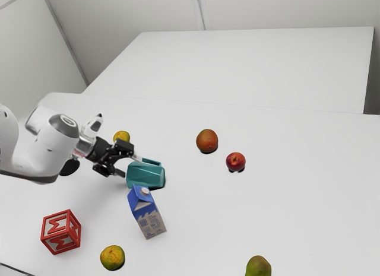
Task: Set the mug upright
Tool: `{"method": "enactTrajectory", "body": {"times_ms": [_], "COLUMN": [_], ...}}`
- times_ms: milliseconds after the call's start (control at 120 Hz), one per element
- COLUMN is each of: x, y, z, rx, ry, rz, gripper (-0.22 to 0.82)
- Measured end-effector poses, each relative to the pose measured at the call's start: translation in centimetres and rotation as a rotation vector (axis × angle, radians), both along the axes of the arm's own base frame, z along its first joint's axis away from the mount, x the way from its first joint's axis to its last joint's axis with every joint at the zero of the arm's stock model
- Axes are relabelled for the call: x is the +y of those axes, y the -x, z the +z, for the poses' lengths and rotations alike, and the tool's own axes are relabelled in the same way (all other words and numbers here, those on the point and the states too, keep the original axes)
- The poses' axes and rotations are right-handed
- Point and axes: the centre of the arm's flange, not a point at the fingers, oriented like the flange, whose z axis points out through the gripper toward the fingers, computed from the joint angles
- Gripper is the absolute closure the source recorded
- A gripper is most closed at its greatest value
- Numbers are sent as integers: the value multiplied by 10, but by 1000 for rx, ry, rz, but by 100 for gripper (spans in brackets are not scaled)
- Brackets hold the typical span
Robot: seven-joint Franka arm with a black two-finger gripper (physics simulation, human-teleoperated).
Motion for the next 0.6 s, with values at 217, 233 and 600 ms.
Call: {"method": "enactTrajectory", "body": {"times_ms": [217,233,600], "x": [-7,-8,-21], "y": [-1,-1,1], "z": [-14,-15,-16], "rx": [-40,-44,-105], "ry": [78,83,171], "rz": [4,2,-67], "gripper": [0,0,8]}}
